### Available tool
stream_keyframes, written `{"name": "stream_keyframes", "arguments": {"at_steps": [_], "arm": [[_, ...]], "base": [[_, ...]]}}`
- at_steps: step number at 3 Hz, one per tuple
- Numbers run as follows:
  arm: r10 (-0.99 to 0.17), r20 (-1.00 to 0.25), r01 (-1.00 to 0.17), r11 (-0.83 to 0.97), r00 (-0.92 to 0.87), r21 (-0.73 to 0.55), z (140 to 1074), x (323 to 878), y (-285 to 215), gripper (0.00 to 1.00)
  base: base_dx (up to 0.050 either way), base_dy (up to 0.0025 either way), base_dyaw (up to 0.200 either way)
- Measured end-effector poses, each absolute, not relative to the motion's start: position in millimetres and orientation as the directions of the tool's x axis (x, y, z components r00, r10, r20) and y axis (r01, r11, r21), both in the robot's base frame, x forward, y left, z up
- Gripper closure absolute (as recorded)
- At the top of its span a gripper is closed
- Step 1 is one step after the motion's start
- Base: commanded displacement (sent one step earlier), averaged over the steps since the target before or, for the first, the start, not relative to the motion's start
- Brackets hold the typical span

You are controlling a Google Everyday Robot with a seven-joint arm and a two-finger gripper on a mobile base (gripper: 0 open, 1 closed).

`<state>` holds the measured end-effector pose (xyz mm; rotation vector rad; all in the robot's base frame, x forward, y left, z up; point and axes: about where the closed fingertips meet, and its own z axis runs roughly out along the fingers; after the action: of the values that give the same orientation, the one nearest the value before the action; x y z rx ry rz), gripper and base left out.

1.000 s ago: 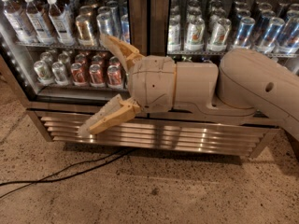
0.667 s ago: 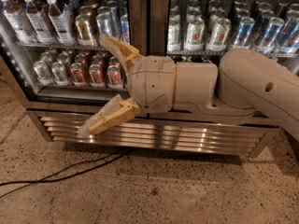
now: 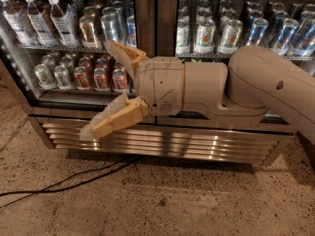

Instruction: Open left fridge door

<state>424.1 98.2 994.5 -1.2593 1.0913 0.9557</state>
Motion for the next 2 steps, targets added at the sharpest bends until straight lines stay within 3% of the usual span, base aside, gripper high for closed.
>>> {"name": "stream_keyframes", "arguments": {"at_steps": [2], "arm": [[-0.053,-0.979,-0.975,0.092,0.196,-0.201,991.9,424.9,99.1,0.00]], "base": [[0.000,0.00000,0.000]]}}
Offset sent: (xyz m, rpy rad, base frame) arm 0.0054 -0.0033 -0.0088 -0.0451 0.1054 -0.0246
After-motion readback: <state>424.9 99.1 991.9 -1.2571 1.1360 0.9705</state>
